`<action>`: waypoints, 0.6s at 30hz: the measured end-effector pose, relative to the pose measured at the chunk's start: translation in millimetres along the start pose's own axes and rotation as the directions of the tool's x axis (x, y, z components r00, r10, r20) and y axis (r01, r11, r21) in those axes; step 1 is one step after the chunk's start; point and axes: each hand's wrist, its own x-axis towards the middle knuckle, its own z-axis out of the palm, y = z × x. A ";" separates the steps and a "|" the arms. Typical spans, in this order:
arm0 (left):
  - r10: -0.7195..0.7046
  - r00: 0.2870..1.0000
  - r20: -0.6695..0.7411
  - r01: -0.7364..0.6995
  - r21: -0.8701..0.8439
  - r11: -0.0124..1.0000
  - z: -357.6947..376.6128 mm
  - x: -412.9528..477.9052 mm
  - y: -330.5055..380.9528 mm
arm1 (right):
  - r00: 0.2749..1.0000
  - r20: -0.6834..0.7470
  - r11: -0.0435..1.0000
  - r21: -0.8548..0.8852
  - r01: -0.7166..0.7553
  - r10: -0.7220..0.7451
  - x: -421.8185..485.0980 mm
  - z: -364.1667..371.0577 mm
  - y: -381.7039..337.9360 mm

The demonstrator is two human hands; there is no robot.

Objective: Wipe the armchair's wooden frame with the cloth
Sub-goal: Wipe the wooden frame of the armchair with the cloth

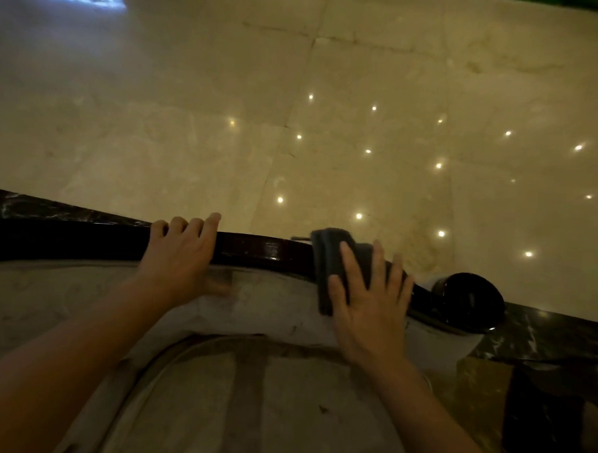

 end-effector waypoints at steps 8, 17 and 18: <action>0.185 0.980 -0.079 -0.192 -0.107 0.976 -12.7 22.2 84.2 | 0.982 -0.010 0.982 -0.005 0.189 -0.189 -24.0 11.9 8.9; 0.400 0.916 -0.038 -0.398 0.037 0.916 -35.4 45.0 167.8 | 1.000 -0.024 0.990 0.138 0.015 -0.012 -30.7 10.5 63.9; 0.408 0.913 -0.032 -0.406 0.048 0.913 -37.4 48.0 170.2 | 0.996 -0.022 0.992 0.095 0.087 -0.085 -36.9 9.3 76.1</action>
